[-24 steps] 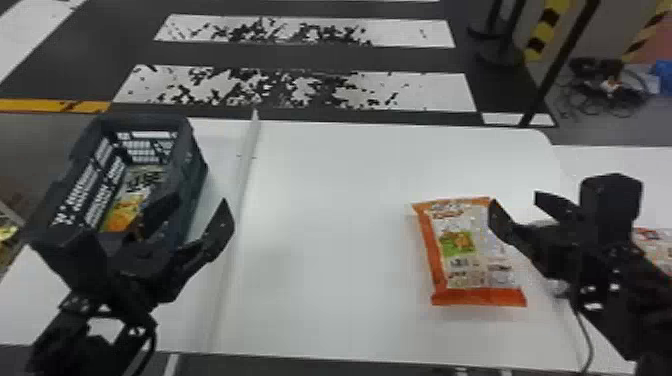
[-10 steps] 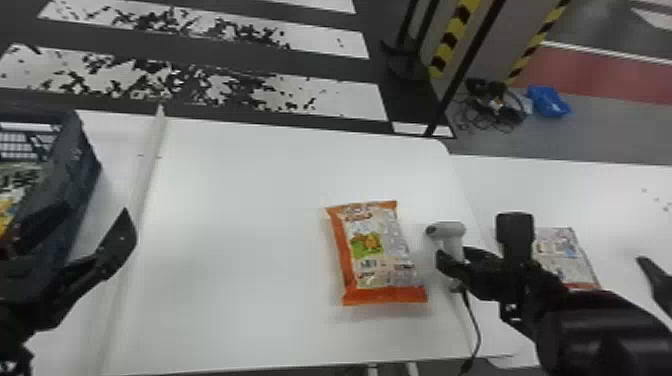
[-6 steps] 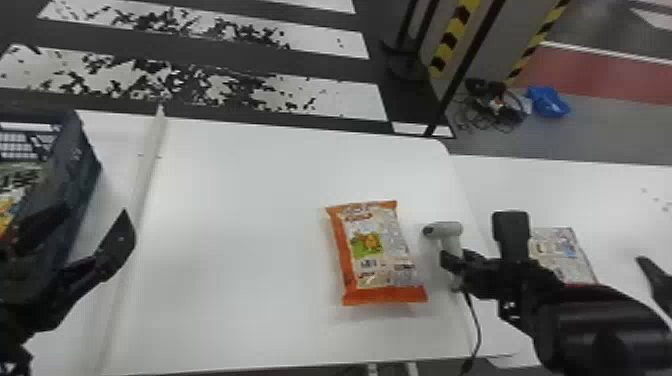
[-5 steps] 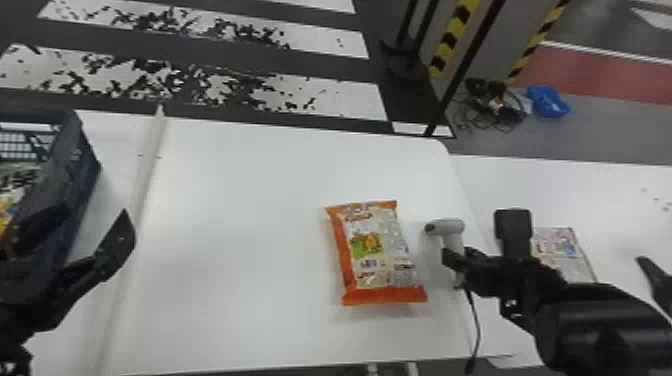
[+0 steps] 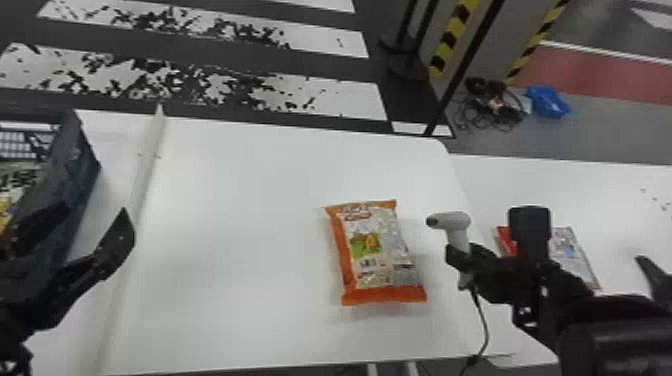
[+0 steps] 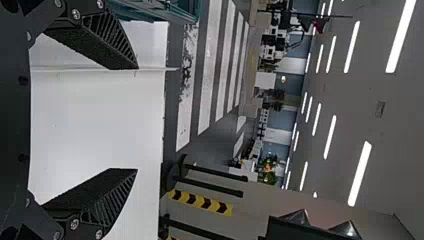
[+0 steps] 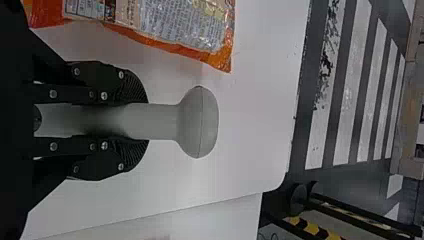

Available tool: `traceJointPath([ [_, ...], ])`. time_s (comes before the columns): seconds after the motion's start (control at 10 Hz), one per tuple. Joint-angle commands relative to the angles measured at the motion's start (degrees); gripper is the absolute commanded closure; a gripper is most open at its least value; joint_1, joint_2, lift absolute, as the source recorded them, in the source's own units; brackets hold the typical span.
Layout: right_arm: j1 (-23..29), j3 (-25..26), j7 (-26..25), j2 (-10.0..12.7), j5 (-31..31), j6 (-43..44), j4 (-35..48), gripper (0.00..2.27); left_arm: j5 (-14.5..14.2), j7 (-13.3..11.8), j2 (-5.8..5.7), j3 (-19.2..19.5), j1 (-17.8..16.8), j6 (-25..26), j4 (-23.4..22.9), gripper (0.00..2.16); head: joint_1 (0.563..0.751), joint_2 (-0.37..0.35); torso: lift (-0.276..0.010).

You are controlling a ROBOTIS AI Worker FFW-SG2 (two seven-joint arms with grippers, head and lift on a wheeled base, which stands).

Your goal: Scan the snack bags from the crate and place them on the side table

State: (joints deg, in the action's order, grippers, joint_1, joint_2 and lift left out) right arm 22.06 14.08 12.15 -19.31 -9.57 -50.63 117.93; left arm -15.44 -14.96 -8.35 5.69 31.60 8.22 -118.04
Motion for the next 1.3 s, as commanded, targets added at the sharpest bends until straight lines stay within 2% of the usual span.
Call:
traceJointPath([
  [0.0,2.7,0.1,0.1,1.1,0.0,-5.1,7.0,2.25,0.0,-0.1,0.09,-0.1,-0.1,0.0,0.1,0.16,0.695,-0.213,-0.081],
  [0.2,5.2,-0.7,0.4,2.3,-0.3,-11.4,14.2,2.25,0.0,-0.1,0.09,0.0,-0.2,0.0,0.3,0.16,0.695,-0.178,-0.081],
  [0.4,6.6,-3.3,0.8,2.4,-0.2,-15.2,18.7,2.25,0.0,-0.1,0.00,0.0,-0.3,0.0,0.4,0.16,0.695,-0.145,-0.081],
  [0.9,6.9,-11.7,0.8,2.4,3.2,-19.3,20.8,2.25,-0.3,-0.2,-0.09,0.5,-0.5,-0.3,1.1,0.16,0.695,-0.034,-0.081],
  [1.2,6.8,-13.6,0.5,2.4,4.7,-19.3,20.2,2.25,-0.5,-0.2,-0.09,0.5,-0.8,-0.5,1.7,0.16,0.695,0.000,-0.081],
])
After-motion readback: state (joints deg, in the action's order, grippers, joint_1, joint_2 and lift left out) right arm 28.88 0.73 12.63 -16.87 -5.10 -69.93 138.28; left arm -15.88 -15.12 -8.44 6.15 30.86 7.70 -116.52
